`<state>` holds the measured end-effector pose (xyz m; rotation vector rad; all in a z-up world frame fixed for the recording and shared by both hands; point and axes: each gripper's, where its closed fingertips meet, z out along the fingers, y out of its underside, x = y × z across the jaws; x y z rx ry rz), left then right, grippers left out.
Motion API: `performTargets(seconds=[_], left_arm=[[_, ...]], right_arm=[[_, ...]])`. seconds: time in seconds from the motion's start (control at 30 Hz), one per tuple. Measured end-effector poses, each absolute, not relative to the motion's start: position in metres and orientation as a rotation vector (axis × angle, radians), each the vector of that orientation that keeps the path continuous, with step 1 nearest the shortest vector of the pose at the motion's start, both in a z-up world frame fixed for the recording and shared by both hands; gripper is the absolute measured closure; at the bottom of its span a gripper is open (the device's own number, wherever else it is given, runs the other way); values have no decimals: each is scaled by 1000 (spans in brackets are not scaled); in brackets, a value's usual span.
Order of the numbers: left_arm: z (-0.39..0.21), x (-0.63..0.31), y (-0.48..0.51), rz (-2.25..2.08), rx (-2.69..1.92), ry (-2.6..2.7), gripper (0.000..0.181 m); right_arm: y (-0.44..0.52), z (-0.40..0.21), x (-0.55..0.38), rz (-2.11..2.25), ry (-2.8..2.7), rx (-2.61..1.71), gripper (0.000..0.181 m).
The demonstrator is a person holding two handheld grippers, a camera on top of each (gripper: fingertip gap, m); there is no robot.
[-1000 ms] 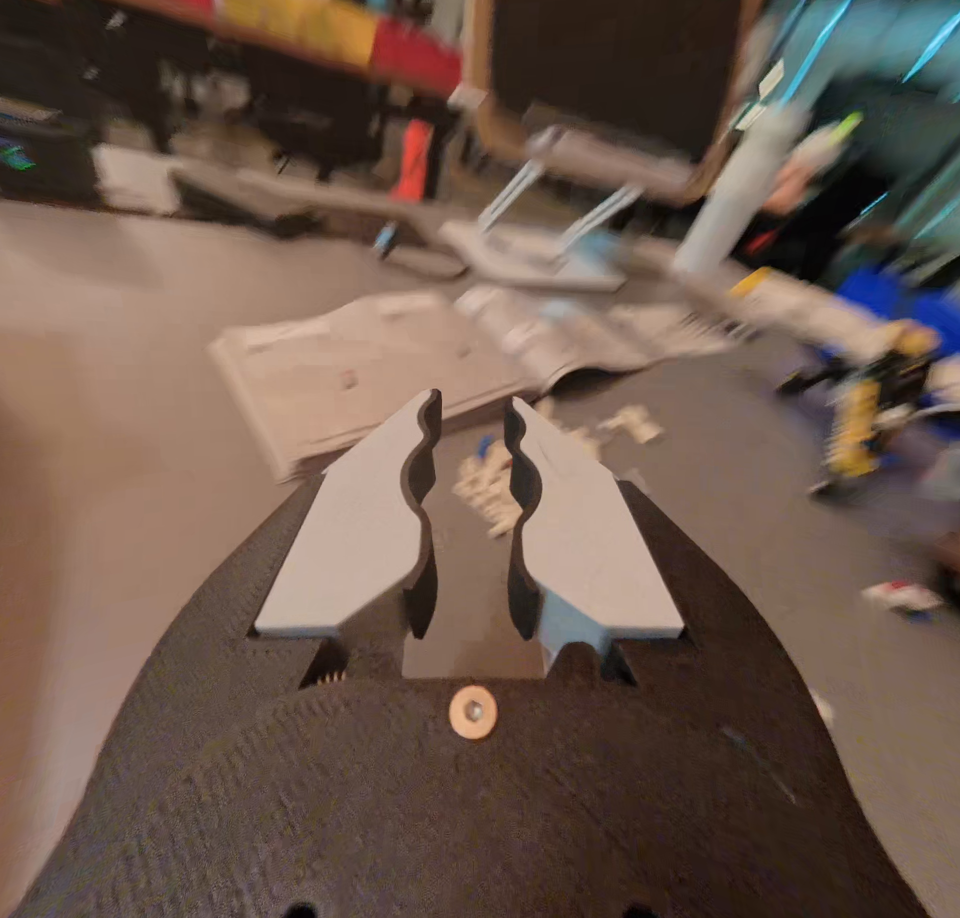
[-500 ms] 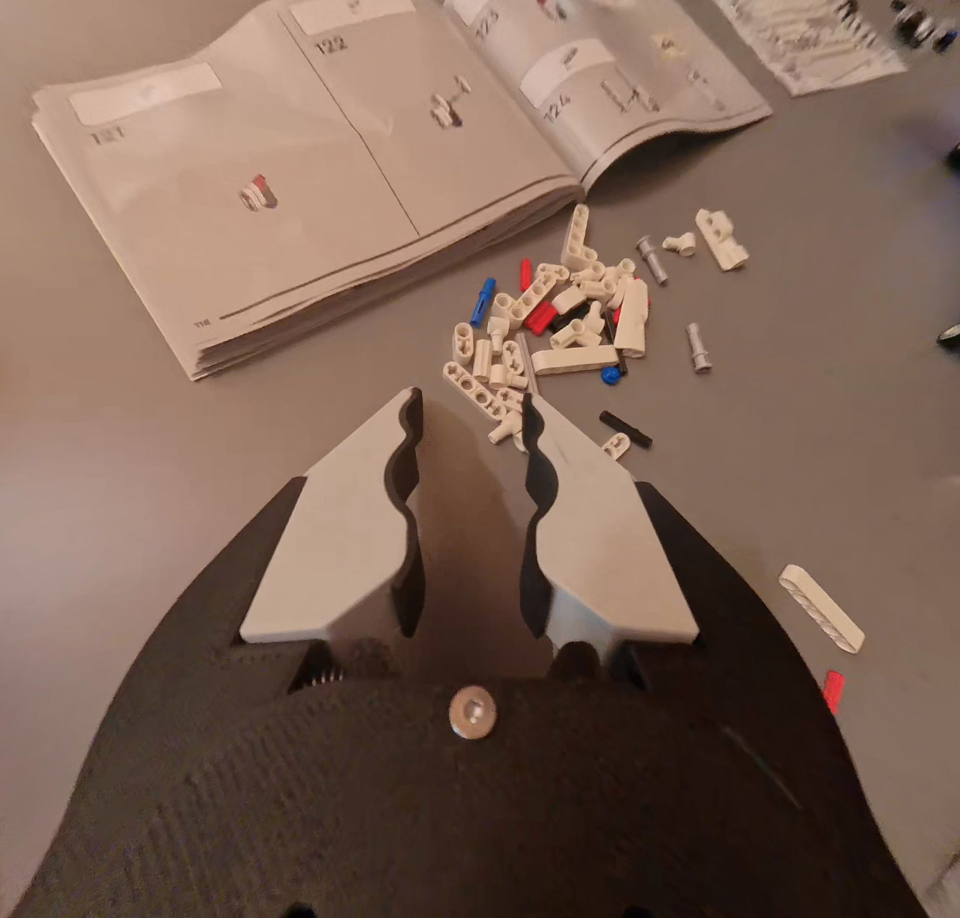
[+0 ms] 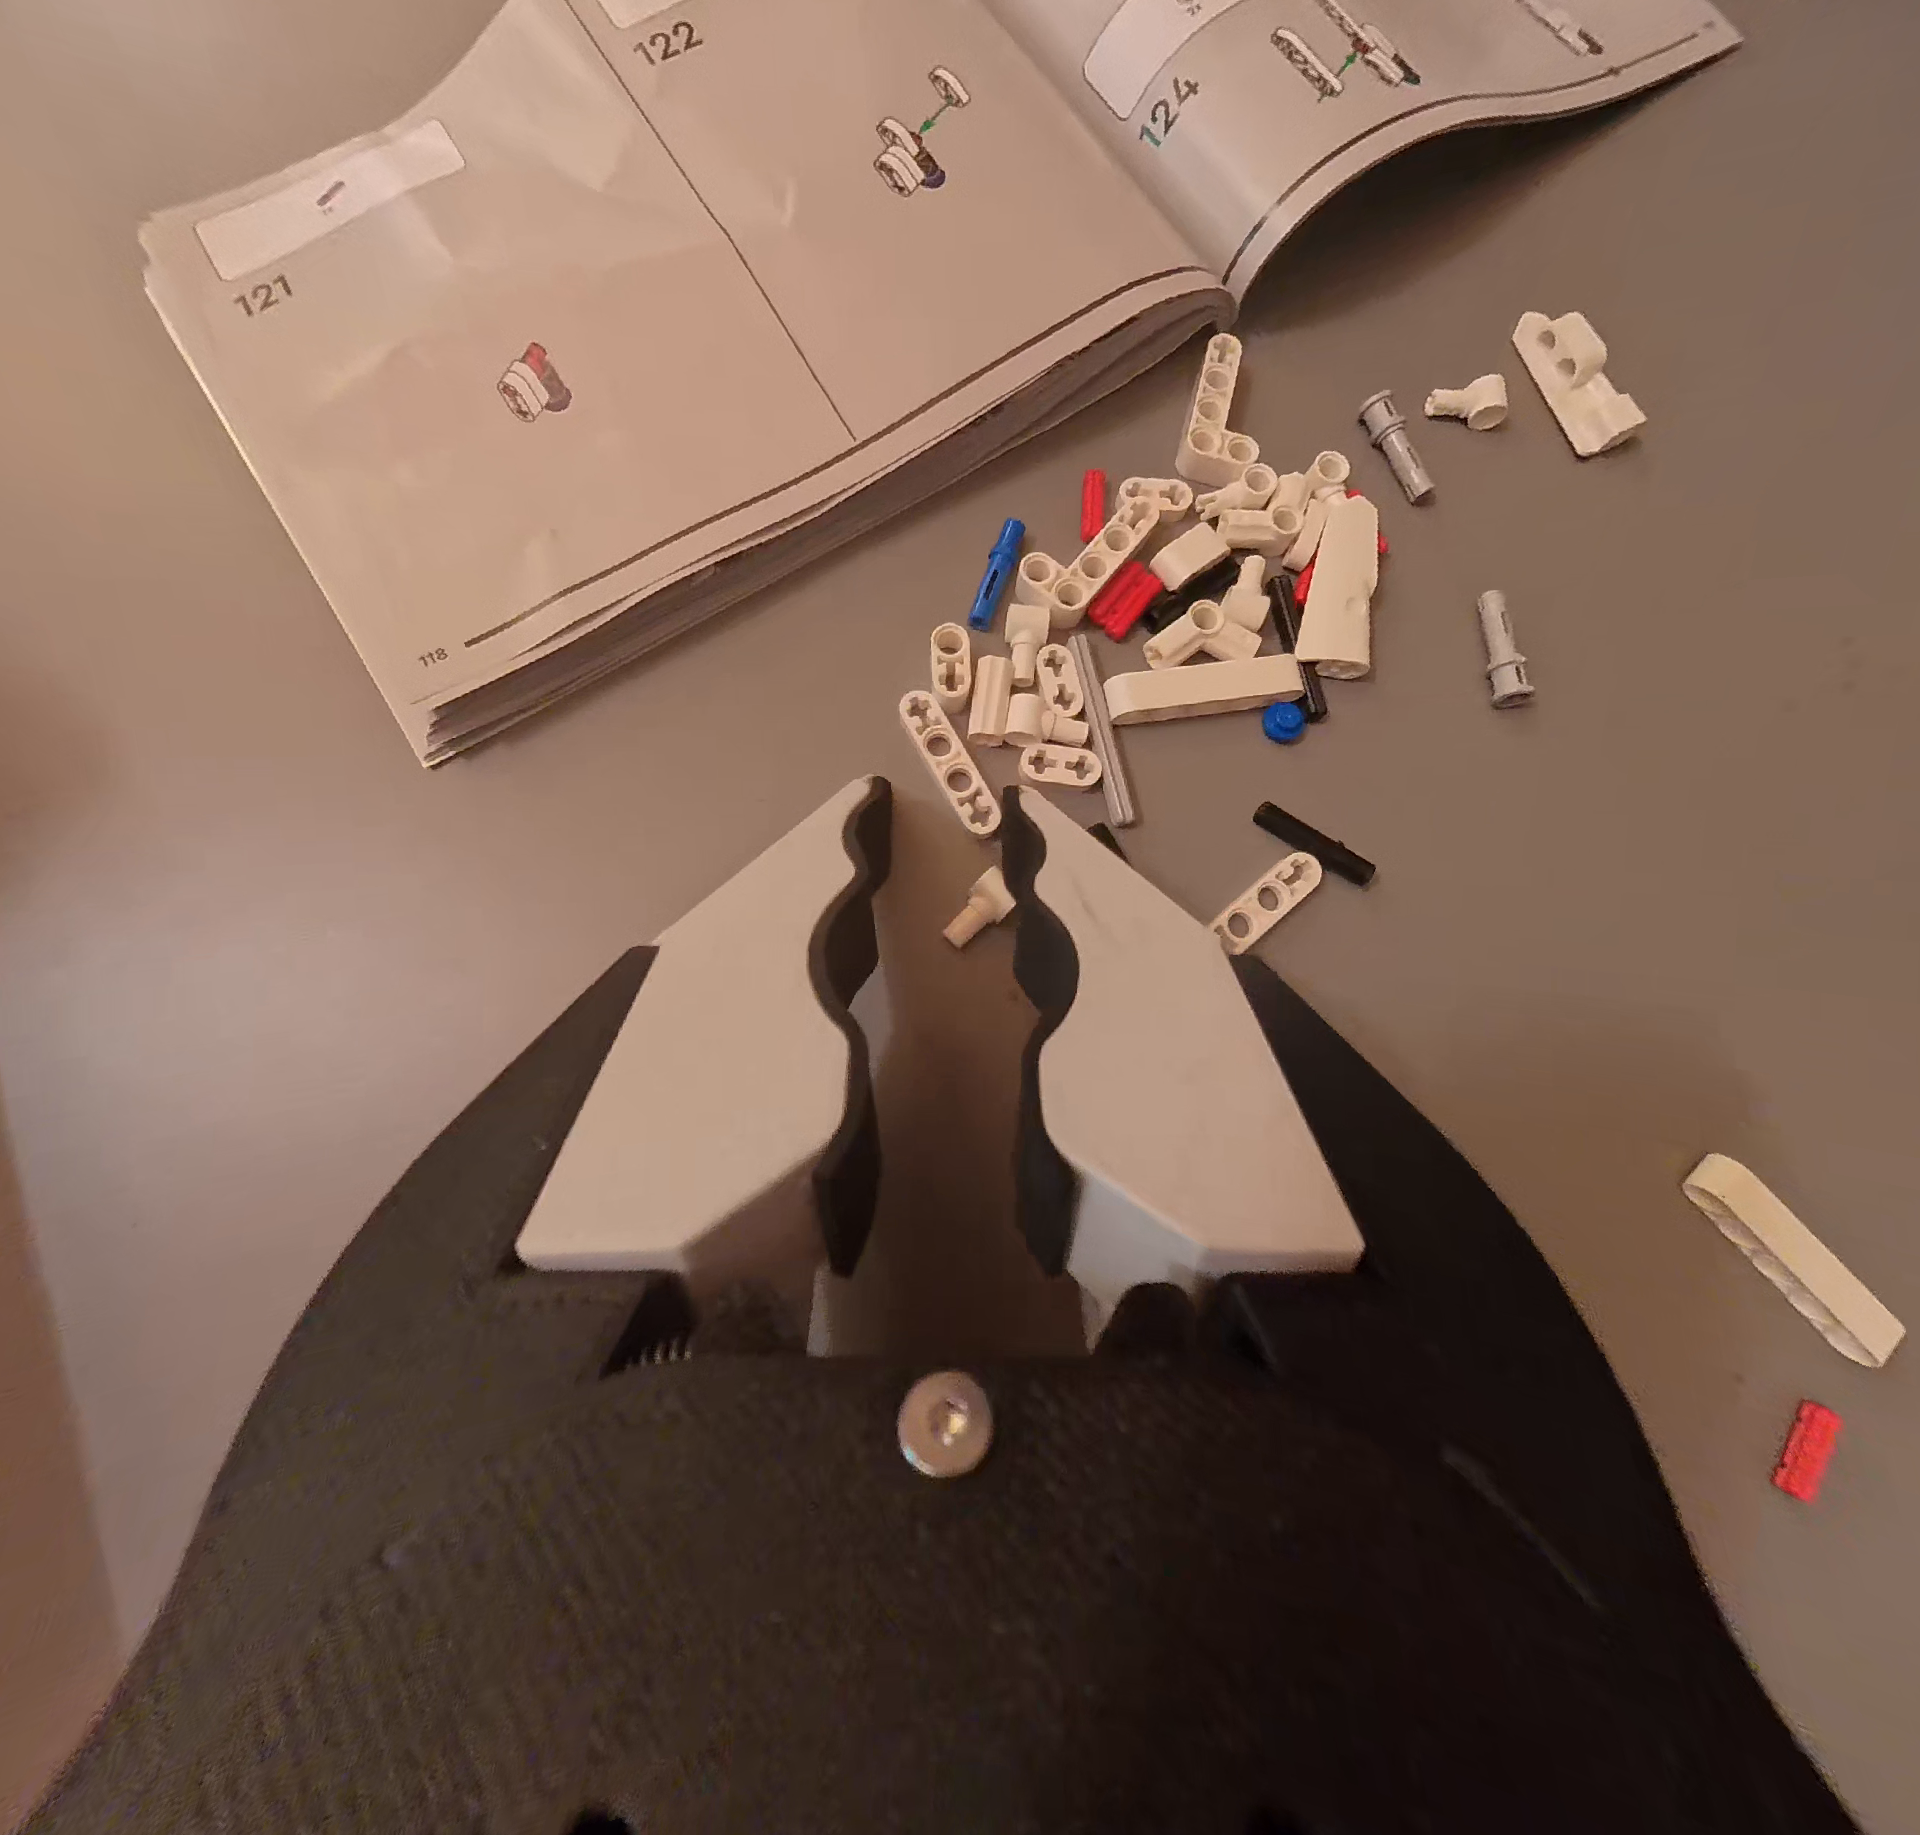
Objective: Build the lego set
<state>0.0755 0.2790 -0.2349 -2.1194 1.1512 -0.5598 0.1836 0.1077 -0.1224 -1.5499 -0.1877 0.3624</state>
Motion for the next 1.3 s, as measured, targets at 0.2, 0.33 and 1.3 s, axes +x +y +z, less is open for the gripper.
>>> performTargets(seconds=[0.2,0.33,1.3], left_arm=[[-235,73,279,-542,-2110,1163,170],[-235,73,278,-534,-2102,1175,173],[-96,135,75,-2188,-1261,1236,176]], right_arm=[[108,-123,184,363,-188,-1551,158],[108,-123,183,365,-188,-1552,158],[79,-86,145,947,-253,-1307,144]])
